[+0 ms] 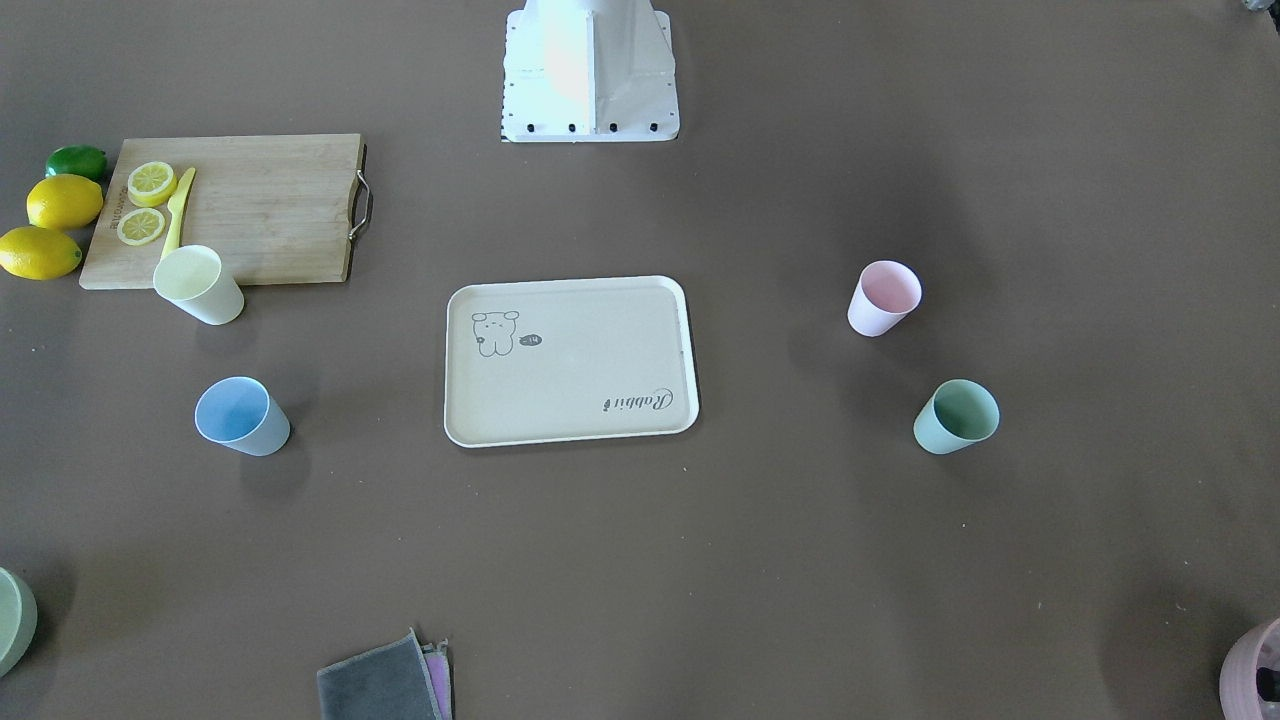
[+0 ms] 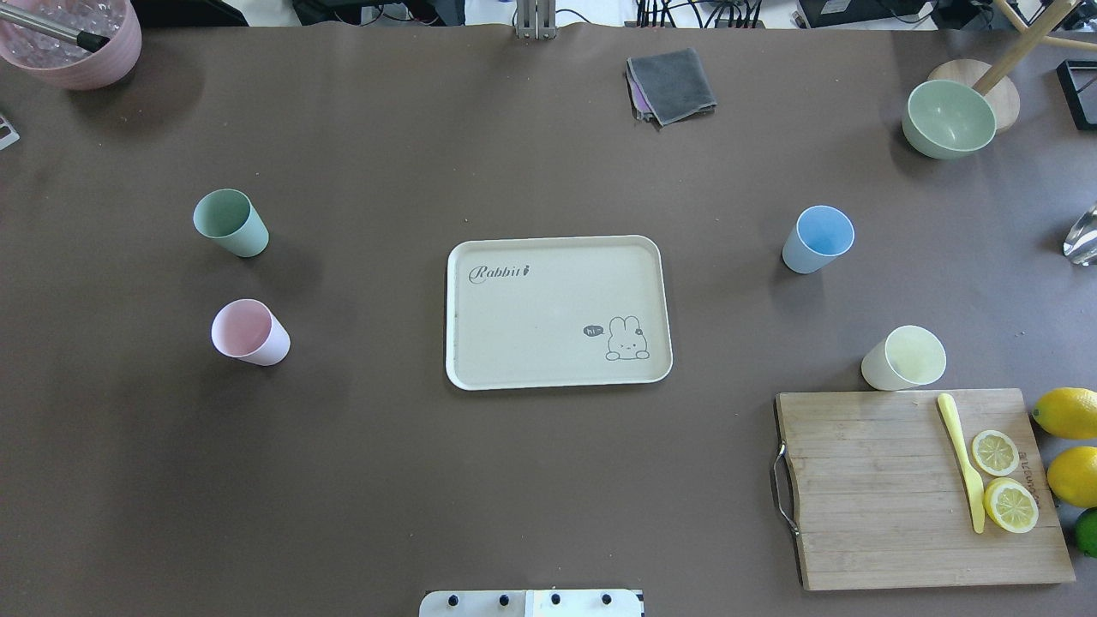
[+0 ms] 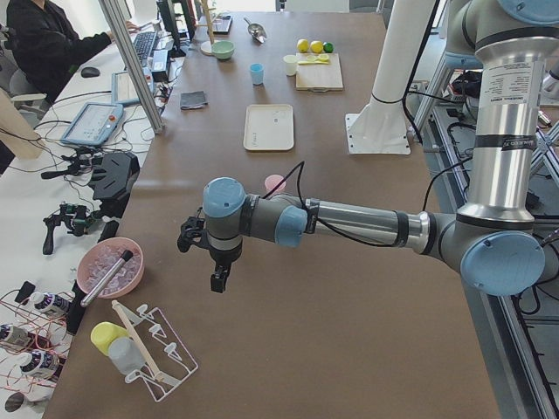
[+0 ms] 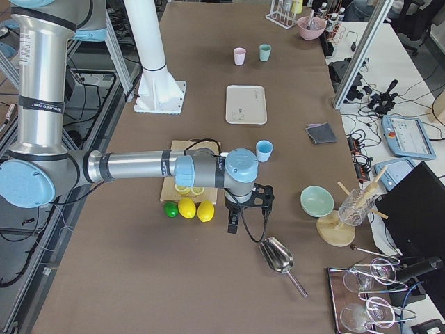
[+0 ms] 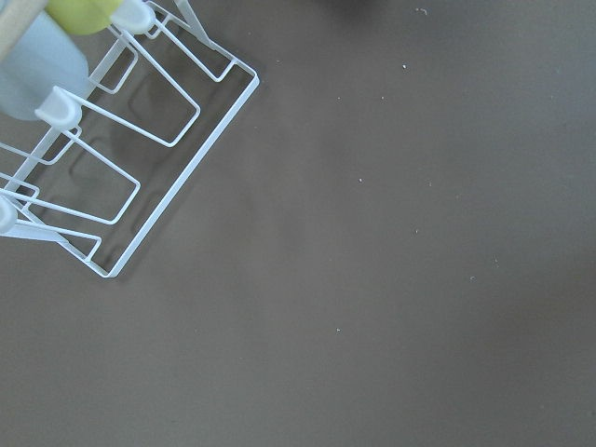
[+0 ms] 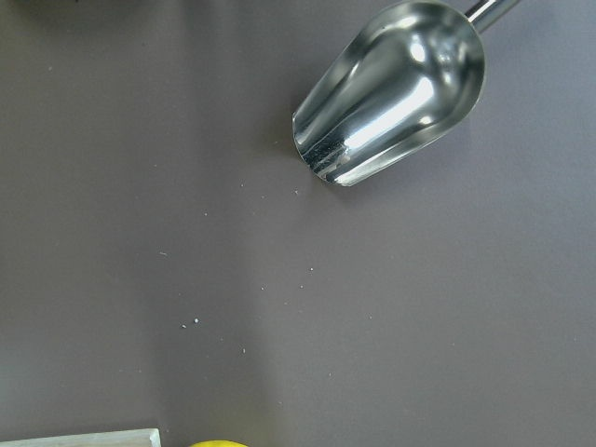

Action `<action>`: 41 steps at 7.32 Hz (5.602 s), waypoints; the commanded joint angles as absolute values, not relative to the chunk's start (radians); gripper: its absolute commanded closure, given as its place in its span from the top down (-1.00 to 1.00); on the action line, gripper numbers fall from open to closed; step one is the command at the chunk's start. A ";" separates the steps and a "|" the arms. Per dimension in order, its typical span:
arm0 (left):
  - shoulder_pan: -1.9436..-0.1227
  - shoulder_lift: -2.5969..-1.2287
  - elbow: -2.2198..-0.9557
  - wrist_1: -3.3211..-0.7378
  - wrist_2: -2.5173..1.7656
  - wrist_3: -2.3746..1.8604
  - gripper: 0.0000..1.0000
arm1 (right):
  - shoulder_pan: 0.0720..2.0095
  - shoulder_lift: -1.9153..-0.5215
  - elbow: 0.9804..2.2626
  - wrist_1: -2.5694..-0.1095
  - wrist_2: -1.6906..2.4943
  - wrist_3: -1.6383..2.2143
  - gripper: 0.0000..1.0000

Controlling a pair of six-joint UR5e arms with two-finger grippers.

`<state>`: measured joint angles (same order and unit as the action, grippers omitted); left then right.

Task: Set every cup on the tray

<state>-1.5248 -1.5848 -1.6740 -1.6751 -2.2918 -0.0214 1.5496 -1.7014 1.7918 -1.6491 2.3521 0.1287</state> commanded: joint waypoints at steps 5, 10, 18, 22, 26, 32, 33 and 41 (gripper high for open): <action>-1.525 -1.586 -1.674 -1.674 -2.292 -0.021 0.96 | 1.549 -1.701 1.793 -1.649 2.355 0.129 1.00; -1.509 -1.600 -1.699 -1.709 -2.301 -0.024 0.96 | 1.546 -1.678 1.822 -1.476 2.365 0.152 1.00; -1.490 -1.589 -1.684 -1.888 -2.306 -0.302 0.96 | 1.124 -1.611 1.839 -1.163 2.348 0.730 1.00; -1.306 -1.501 -1.764 -2.125 -2.335 -0.762 0.96 | 0.941 -1.684 1.836 -1.007 2.244 0.866 1.00; -1.053 -1.466 -1.914 -2.141 -2.221 -1.051 0.96 | 0.908 -1.738 1.832 -0.957 2.235 0.868 0.99; -0.997 -1.500 -1.917 -2.140 -2.220 -1.063 0.95 | 0.850 -1.689 1.829 -0.962 2.191 0.888 -1.00; -0.956 -1.528 -1.916 -2.141 -2.183 -1.150 0.95 | 0.851 -1.677 1.839 -0.963 2.204 0.902 -1.00; -0.706 -1.635 -1.838 -2.154 -1.984 -1.271 -0.38 | 0.933 -1.387 1.933 -1.261 2.373 0.966 -1.00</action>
